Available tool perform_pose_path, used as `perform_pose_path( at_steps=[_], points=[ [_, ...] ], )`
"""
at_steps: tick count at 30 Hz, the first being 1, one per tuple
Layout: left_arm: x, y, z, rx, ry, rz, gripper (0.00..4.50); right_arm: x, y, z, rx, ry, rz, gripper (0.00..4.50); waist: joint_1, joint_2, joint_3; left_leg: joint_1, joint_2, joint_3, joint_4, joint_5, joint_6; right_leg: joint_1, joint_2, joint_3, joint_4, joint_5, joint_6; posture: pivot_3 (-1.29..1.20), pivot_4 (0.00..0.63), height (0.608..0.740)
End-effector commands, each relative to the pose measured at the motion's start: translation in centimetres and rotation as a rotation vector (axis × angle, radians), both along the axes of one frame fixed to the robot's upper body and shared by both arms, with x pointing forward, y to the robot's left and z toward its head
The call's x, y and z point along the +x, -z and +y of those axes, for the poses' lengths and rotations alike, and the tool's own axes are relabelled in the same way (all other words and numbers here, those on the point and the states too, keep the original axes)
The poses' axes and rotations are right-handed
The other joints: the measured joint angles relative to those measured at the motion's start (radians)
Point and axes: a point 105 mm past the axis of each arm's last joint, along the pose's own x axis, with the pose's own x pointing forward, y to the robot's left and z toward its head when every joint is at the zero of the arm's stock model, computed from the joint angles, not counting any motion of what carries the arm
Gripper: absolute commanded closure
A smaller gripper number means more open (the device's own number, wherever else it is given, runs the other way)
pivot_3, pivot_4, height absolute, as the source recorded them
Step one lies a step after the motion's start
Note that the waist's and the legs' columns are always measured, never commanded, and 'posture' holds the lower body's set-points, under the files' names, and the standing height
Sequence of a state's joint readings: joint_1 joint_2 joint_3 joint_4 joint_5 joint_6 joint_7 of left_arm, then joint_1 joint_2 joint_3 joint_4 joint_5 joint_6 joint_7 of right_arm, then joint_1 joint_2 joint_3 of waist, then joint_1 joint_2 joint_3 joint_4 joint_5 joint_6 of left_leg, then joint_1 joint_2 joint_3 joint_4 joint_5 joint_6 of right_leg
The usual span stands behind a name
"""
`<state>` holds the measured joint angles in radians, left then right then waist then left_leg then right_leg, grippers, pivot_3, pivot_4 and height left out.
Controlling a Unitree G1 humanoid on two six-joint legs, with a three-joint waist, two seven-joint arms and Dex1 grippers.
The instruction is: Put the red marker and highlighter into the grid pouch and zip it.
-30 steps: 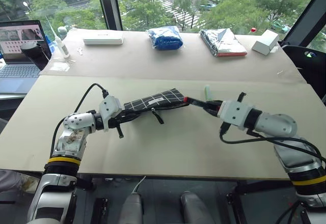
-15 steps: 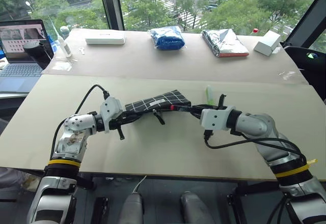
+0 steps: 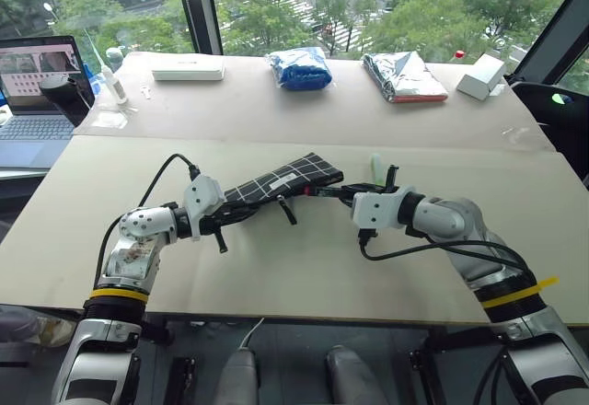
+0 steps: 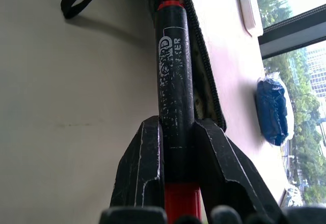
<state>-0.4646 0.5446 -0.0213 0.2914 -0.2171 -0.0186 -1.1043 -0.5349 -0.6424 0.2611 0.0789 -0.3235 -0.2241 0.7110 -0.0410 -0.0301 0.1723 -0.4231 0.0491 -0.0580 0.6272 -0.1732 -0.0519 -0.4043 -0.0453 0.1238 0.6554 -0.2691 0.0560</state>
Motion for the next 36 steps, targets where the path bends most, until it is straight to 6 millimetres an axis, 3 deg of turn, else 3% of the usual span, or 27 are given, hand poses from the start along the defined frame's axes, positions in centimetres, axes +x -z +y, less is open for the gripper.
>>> perform_pose_path(
  at_steps=[1,6,11,36],
  points=[
    [0.1,-1.3,-0.3,-0.012,0.019,-0.05,4.5,-0.3,-1.4,-1.4,0.03,0.016,-0.012,4.0,0.001,0.0,0.0,0.0,0.0,0.0,0.0,0.0,0.0,0.0,0.0,0.0,0.0,0.0,0.0,0.0,0.15,0.74],
    [0.2,-1.3,-0.5,-0.013,0.026,-0.049,4.5,0.4,-1.3,-2.4,-0.004,0.062,-0.032,4.0,-0.002,0.0,0.0,0.0,0.0,0.0,0.0,0.0,0.0,0.0,0.0,0.0,0.0,0.0,0.0,0.0,0.15,0.74],
    [0.2,-1.3,-0.7,-0.013,0.035,-0.048,4.5,0.7,-1.5,-1.5,-0.009,0.054,-0.053,4.0,-0.005,0.0,0.0,0.001,0.0,0.0,0.0,0.0,0.0,0.0,0.0,0.0,0.001,0.0,0.0,0.0,0.15,0.74],
    [0.5,-1.4,-0.6,-0.021,0.037,-0.044,4.5,0.4,0.3,9.0,-0.103,-0.249,-0.151,4.0,-0.005,0.0,0.0,0.001,0.0,0.0,0.0,0.0,0.0,0.0,0.0,0.0,0.001,0.0,0.0,0.0,0.15,0.74]
  ],
)
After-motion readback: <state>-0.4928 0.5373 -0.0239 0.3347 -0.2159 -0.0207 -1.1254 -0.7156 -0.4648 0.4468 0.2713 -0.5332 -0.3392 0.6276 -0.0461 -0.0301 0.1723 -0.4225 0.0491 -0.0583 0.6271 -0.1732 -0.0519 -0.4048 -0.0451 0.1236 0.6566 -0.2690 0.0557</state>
